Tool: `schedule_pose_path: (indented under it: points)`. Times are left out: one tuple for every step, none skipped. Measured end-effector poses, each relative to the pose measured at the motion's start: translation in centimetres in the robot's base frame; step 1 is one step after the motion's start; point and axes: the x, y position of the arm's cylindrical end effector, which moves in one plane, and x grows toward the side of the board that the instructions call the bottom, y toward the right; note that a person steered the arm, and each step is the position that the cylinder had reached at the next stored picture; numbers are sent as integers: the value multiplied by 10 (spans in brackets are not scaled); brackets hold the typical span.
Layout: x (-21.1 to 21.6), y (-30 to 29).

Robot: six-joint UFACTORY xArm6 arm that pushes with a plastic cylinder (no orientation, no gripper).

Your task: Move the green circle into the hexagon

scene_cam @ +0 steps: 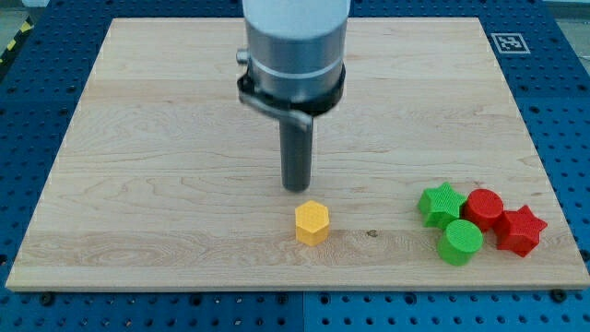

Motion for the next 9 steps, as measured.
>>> schedule_pose_path:
  points:
    - [-37,52]
    - [-45,134]
    - [-21,220]
    - [25,282]
    - [55,302]
    - [55,302]
    - [63,305]
    - [82,309]
    - [96,304]
